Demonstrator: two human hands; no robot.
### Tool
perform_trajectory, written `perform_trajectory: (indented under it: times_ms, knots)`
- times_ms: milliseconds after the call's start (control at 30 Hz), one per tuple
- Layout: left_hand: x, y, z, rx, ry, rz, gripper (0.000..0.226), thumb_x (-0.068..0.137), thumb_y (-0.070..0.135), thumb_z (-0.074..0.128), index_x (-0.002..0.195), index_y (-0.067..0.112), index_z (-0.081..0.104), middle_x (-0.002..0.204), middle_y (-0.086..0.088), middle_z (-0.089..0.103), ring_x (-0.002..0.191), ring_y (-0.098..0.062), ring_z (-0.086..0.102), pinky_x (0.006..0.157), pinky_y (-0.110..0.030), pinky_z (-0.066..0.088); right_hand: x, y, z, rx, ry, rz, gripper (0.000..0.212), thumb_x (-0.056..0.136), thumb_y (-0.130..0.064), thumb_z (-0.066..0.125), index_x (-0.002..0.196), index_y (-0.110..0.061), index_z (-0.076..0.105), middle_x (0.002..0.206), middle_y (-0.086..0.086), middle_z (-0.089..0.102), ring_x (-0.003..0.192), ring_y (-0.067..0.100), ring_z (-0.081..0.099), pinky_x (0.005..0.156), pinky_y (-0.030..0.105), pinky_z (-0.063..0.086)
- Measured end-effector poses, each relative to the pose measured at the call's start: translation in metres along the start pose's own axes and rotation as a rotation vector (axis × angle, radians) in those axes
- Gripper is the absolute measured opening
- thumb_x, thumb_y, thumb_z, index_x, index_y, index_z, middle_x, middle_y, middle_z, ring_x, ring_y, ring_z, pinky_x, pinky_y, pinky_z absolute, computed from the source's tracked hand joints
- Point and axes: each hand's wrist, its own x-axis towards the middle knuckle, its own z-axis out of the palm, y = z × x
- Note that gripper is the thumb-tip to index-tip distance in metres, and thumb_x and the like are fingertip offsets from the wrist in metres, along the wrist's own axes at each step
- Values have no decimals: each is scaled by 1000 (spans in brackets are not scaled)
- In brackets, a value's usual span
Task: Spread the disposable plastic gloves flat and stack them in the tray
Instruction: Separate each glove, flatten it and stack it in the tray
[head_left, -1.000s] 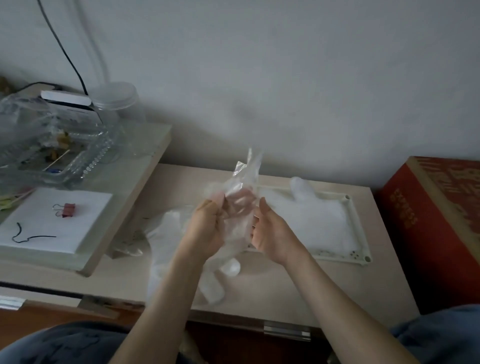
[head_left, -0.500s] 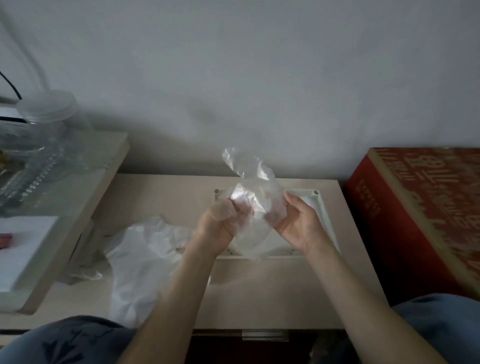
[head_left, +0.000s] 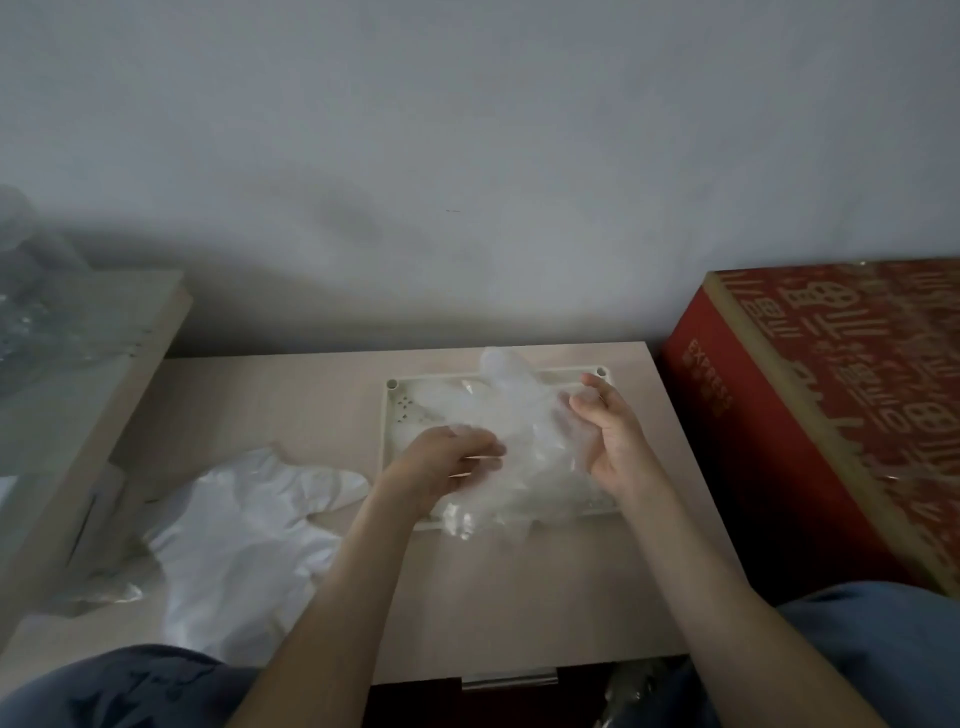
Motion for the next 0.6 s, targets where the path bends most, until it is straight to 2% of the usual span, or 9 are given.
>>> perform_trajectory:
  times_ms: [67,133,200,267,333,400,500,600]
  knots:
    - [3,-2,-3,-37,59,16,9,94,16,57,92,8,60,82,-3,74,69,-13,69,68,-26,50,4,1,-6,-72,63,-38,38,85,17,47,99,-17,56,66,-8,60,69,10,65,75,26,54]
    - [11,-3,-4,-82,73,46,11,94,17,57,94,6,57,82,-5,75,72,-16,69,68,-27,52,8,1,-13,-198,91,-64,46,82,21,39,105,-16,55,64,-6,57,65,10,57,66,21,46]
    - [14,-1,-3,-184,70,100,12,93,15,58,91,3,58,80,-8,74,73,-18,70,72,-29,52,8,2,-14,-248,89,-76,48,81,22,36,109,-13,54,65,-4,55,62,8,55,65,20,42]
    - [14,5,-1,-330,46,176,12,91,9,57,85,0,62,74,-9,71,70,-16,70,69,-25,55,10,0,-13,-236,72,-86,45,82,21,37,108,-11,54,65,-5,55,58,6,56,62,18,45]
    - [14,12,-3,-509,-9,276,23,92,4,52,73,3,65,66,-5,67,64,-13,67,65,-20,55,10,-5,-13,-196,22,-98,39,85,16,43,108,-13,56,68,-6,56,61,6,55,62,17,44]
    - [18,18,-7,-609,19,328,31,93,4,51,66,8,65,62,-1,64,61,-11,65,63,-19,55,12,-9,-13,-220,-4,-122,36,87,14,48,110,-13,56,69,-7,58,65,6,54,63,17,43]
    - [26,18,-10,-458,161,332,14,95,17,52,85,8,57,78,-1,67,71,-13,65,65,-25,57,14,-1,-16,-465,112,-136,39,89,12,48,121,-9,51,73,-3,54,63,7,50,58,12,41]
    - [30,6,-12,-62,144,229,25,94,27,54,108,7,54,100,-7,64,82,-17,62,72,-30,53,16,12,-28,-631,188,-152,51,89,11,47,134,-12,45,86,-2,57,79,6,54,69,11,41]
